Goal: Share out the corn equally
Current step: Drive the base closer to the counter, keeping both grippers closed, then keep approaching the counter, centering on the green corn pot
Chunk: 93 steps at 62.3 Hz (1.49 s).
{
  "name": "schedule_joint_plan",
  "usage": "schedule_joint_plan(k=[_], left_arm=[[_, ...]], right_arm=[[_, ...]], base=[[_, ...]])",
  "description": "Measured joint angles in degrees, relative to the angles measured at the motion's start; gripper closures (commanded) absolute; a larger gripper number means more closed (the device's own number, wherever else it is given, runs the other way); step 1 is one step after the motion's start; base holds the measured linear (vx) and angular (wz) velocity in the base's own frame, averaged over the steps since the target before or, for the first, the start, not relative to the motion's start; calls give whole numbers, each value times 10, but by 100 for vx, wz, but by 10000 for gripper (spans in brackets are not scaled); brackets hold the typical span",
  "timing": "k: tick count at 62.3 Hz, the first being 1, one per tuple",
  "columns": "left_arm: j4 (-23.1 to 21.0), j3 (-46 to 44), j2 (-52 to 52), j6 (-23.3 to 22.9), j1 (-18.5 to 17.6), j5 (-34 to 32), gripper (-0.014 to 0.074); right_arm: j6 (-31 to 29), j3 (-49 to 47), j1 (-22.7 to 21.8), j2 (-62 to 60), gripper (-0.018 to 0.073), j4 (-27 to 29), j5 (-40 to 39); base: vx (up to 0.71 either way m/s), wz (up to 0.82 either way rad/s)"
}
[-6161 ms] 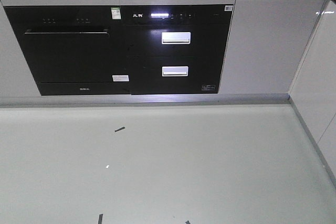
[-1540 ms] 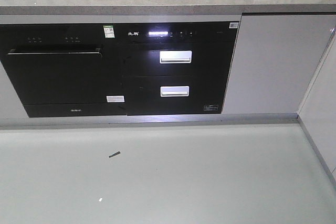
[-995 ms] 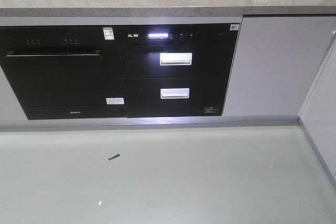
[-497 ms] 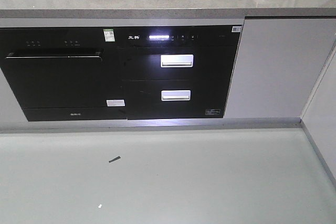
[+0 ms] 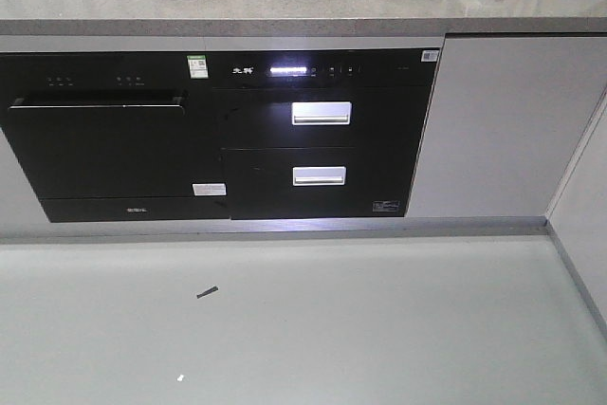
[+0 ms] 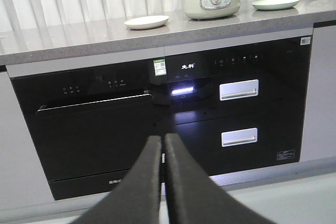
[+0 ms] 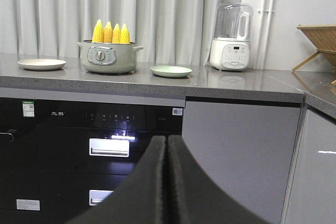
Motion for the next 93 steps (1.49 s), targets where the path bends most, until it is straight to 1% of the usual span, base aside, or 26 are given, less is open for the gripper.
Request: schedule_joint_plan(k=[93], left_arm=[[0,0,0,0,0,0,603]], right_arm=[[0,0,0,0,564,0,0]], base=[[3,1]])
